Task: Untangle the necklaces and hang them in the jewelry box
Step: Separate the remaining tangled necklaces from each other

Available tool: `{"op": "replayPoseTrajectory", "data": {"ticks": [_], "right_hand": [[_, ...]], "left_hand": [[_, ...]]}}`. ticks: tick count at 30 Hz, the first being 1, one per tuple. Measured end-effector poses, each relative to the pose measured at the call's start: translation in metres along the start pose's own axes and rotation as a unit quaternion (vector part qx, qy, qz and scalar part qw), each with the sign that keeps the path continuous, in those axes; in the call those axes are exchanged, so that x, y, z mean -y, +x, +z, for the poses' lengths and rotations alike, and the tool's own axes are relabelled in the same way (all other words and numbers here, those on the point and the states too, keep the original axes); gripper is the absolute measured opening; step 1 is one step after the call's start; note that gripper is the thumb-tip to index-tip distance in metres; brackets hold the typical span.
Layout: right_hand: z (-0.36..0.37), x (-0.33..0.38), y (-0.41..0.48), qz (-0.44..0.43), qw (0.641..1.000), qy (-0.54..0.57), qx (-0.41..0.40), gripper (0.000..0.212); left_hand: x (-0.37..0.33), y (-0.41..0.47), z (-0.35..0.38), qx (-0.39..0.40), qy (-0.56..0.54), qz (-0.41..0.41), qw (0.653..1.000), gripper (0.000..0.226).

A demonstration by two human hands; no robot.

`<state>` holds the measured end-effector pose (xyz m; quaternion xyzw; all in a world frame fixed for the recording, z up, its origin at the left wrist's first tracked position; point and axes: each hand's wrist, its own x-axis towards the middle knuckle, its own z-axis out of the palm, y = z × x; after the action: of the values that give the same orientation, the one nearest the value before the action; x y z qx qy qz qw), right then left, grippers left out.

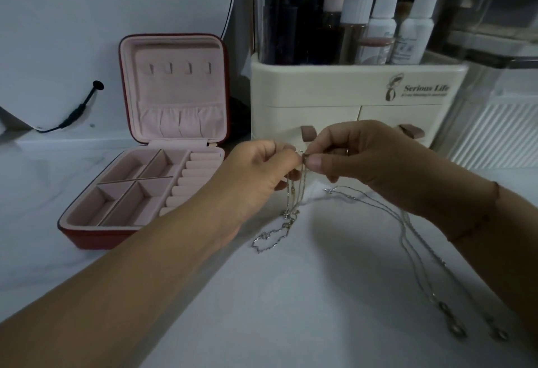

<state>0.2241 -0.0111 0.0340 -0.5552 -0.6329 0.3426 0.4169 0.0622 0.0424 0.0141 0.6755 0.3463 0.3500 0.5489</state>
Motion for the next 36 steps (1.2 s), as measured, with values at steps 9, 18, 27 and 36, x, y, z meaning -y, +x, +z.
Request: {"op": "replayPoseTrajectory", "data": {"ticks": [9, 18, 27, 36], "right_hand": [[0.009, -0.005, 0.005, -0.027, 0.995, 0.074, -0.068, 0.005], [0.008, -0.003, 0.004, -0.036, 0.995, 0.023, -0.094, 0.003], [0.013, -0.007, 0.006, -0.015, 0.998, 0.004, -0.060, 0.005], [0.006, -0.012, 0.009, 0.038, 0.979, 0.201, 0.009, 0.012]], "left_hand": [[0.001, 0.001, -0.003, -0.003, -0.021, 0.022, 1.000, 0.006], [0.002, 0.002, -0.003, -0.041, -0.017, 0.081, 0.996, 0.003], [0.006, 0.005, 0.001, -0.012, 0.034, 0.003, 0.999, 0.023], [0.005, 0.005, -0.003, -0.034, 0.042, 0.063, 0.997, 0.015]]}}
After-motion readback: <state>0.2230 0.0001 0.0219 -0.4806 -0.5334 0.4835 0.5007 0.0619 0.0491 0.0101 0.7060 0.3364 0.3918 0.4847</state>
